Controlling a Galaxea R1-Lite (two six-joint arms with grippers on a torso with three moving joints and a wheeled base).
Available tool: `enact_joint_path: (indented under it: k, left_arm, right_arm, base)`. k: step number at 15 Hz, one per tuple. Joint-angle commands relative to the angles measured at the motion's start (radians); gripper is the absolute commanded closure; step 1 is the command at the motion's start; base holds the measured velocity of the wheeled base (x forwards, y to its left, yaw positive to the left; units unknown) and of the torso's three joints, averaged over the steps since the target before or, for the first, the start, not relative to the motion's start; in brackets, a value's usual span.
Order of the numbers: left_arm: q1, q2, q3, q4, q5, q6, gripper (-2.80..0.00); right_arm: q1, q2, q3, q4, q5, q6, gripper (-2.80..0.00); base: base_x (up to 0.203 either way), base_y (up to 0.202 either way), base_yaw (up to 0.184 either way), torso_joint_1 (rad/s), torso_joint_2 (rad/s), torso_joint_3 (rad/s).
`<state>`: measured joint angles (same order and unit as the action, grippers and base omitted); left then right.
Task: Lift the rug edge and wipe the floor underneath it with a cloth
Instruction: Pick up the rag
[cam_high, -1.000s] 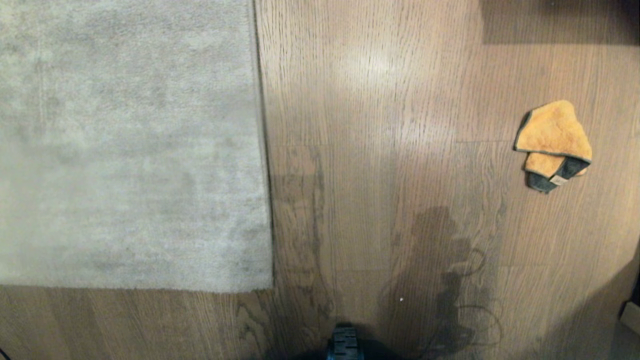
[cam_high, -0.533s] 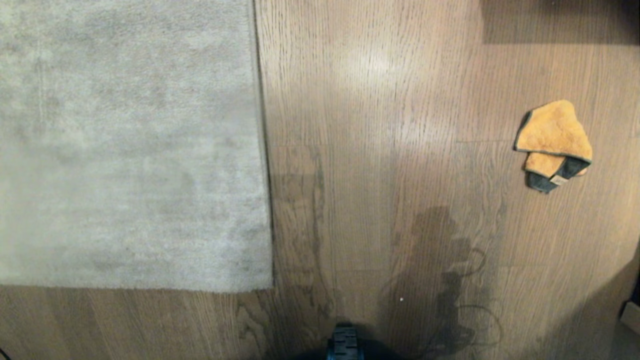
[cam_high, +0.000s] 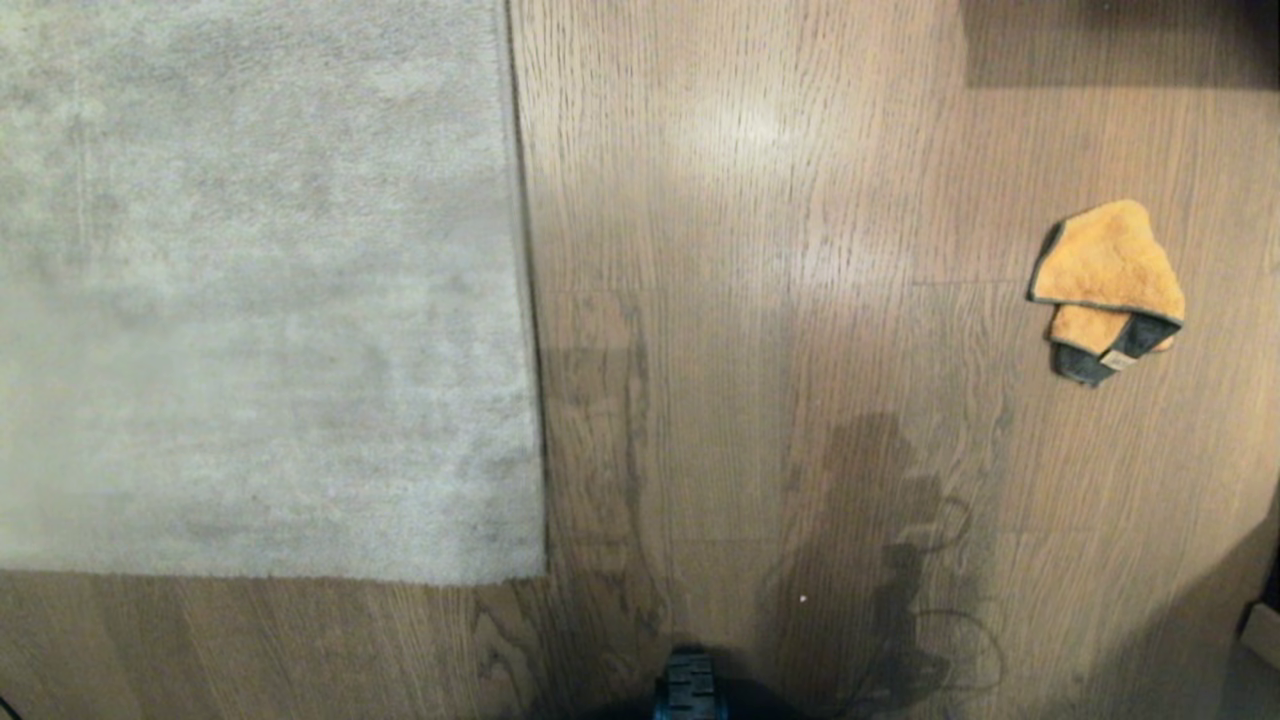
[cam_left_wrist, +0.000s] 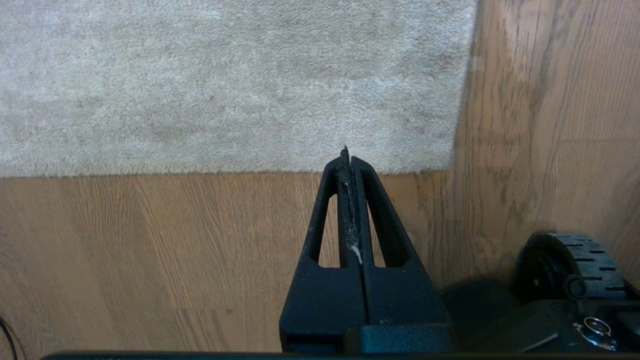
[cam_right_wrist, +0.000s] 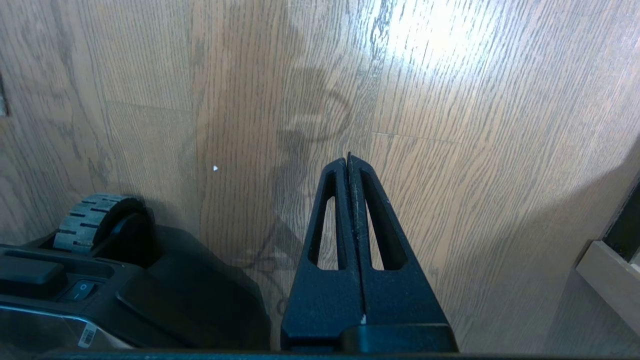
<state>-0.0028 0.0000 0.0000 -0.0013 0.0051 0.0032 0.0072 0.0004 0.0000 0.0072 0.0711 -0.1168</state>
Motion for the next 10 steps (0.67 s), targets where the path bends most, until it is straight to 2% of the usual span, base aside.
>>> enact_joint_path:
  k: [1,10]
  left_arm:
    - [0.0,0.0,0.0,0.0,0.001,0.0,0.0]
    - [0.0,0.0,0.0,0.0,0.001,0.0,0.0]
  right_arm:
    - [0.0,0.0,0.0,0.0,0.001,-0.001,0.0]
    - [0.0,0.0,0.0,0.0,0.001,-0.01,0.0]
  base:
    - [0.0,0.0,0.0,0.0,0.0,0.0]
    - [0.0,0.0,0.0,0.0,0.0,0.0]
